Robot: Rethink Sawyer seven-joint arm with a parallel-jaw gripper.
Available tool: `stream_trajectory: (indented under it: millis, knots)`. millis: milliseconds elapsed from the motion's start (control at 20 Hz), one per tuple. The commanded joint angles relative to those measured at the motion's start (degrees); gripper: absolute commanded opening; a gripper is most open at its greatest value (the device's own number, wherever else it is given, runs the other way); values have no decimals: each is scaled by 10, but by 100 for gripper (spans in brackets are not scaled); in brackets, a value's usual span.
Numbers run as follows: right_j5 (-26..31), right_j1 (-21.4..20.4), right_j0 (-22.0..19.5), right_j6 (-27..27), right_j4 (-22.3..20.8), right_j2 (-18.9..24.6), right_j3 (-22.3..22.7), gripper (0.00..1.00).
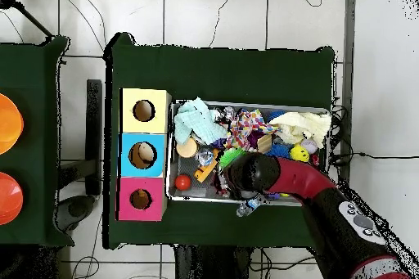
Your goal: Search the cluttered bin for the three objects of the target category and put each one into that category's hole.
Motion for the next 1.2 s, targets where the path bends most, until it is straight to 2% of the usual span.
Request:
stream_trajectory:
  millis: [50, 250, 550, 900, 1100, 1200]
  knots:
    - [68, -22, -2, -61, -20, 44, -71, 100]
    - [71, -35, -2, -60, -22, 42, -66, 100]
    - [85, -78, 11, -46, -21, 37, -52, 100]
    - [36, -62, 8, -37, -29, 38, -34, 100]
    - [-4, -35, 2, -36, -40, 38, -29, 100]
    - [-10, -40, -3, -37, -41, 38, -19, 100]
